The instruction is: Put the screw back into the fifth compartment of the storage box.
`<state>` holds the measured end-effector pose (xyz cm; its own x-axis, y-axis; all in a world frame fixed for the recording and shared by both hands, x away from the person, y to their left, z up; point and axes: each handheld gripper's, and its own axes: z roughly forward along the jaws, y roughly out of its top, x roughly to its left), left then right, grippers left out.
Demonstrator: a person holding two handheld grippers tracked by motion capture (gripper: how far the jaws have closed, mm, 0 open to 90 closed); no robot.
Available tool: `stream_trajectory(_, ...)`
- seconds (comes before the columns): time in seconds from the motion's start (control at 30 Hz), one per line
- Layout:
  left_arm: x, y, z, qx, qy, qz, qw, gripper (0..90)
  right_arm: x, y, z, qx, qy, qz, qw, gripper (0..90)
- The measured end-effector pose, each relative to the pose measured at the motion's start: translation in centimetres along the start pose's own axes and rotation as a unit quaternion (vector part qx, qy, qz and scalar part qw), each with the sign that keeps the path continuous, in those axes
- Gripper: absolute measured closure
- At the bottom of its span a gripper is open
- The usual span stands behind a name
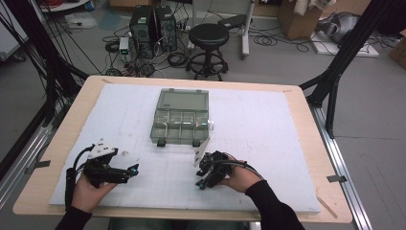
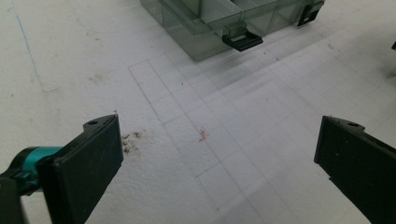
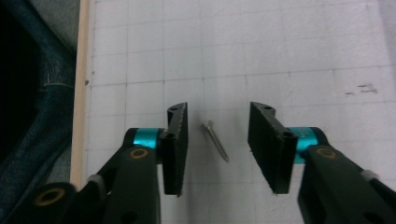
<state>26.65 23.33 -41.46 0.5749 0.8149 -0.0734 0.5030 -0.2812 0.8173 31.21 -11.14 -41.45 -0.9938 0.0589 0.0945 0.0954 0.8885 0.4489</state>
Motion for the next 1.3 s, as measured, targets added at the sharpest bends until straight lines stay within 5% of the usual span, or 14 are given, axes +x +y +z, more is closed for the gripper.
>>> stream_trajectory(0.6,-0.05,0.00,0.07,0.002,0.000,0.000,1.0000,1.7,0.20,0.10,0.08,0.009,-0.007,-0.030,0.9995,83.0)
stream_trajectory(1.3,-0.02,0.01,0.14,0.002,-0.003,-0.003,1.0000,1.7,-0.64,-0.20,-0.19,-0.007,0.017,0.005,0.9998,87.1)
